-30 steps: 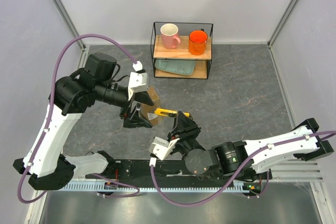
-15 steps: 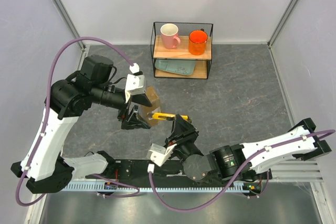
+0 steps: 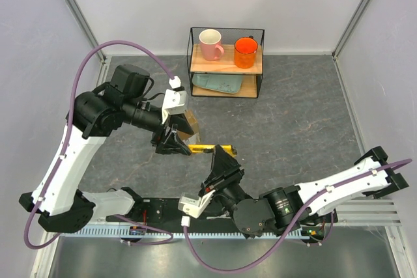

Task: Unpack the express box
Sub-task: Pick up the knife from the center of the board.

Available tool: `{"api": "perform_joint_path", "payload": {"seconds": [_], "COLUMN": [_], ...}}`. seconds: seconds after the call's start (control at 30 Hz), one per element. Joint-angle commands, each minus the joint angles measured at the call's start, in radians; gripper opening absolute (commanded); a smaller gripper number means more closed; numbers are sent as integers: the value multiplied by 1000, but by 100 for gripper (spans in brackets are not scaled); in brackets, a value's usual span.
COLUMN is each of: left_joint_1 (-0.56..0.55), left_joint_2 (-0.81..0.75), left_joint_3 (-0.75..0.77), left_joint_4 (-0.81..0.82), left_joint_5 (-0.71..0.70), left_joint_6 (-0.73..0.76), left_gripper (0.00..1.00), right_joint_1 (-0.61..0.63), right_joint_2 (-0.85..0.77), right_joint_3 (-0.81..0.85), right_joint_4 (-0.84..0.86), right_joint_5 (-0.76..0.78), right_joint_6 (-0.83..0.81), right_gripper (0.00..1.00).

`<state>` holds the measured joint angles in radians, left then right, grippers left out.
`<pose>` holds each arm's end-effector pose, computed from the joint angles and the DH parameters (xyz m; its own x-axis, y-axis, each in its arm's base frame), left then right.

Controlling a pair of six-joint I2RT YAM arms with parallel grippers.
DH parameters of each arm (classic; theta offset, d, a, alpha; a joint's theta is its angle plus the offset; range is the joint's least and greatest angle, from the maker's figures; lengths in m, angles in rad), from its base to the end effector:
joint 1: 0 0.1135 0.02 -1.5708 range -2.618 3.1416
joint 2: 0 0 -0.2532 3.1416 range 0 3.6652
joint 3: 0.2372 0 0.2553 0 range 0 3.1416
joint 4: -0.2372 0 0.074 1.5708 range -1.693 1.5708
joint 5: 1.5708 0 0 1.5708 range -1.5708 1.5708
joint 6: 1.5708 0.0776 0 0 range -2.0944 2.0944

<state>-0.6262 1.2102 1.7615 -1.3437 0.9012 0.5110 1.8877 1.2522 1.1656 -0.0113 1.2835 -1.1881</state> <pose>0.1235 -0.1644 0.4445 -0.1072 0.4521 -0.8855 0.9885 -0.0469 -0.1436 -0.0192 0.2974 0.3829 0.5370 -0.7941 -0.2847 -0.1834 0.2195 -0.9582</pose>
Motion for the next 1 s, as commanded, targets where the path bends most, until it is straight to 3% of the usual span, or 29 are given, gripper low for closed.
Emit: {"api": "perform_joint_path", "payload": {"seconds": [0.0, 0.1, 0.2, 0.4, 0.63, 0.73, 0.83, 0.87, 0.97], "left_joint_1": [-4, -4, -3, -6, -6, -6, -6, -6, -6], "left_joint_2": [5, 8, 11, 15, 22, 15, -47, -58, -41], "left_joint_3": [52, 58, 53, 53, 49, 39, -61, -123, -107], "left_joint_4": [-147, -172, -187, -195, -193, -147, 82, 182, 242], "left_joint_5": [45, 59, 61, 54, 59, 53, 45, 50, 28], "left_joint_6": [60, 70, 78, 66, 63, 32, -141, -172, -235], "left_gripper": [66, 57, 30, 7, 2, 2, 2, 2, 2], "right_joint_1": [-1, -7, -7, -32, -58, -59, -58, -58, -67], "right_joint_2": [-2, 0, 12, 23, 41, 36, -6, -31, -121], "right_joint_3": [5, 9, 28, 37, 10, 20, 98, 118, 129], "right_joint_4": [60, 60, 62, 121, 304, 407, 305, 199, 195], "right_joint_5": [34, 42, 43, 36, 5, -9, -71, -123, -219], "right_joint_6": [-79, -108, -130, -183, -287, -275, -17, 159, 281], "right_gripper": [0, 0, 0, 0, 0, 9, 11, 15, 21]}}
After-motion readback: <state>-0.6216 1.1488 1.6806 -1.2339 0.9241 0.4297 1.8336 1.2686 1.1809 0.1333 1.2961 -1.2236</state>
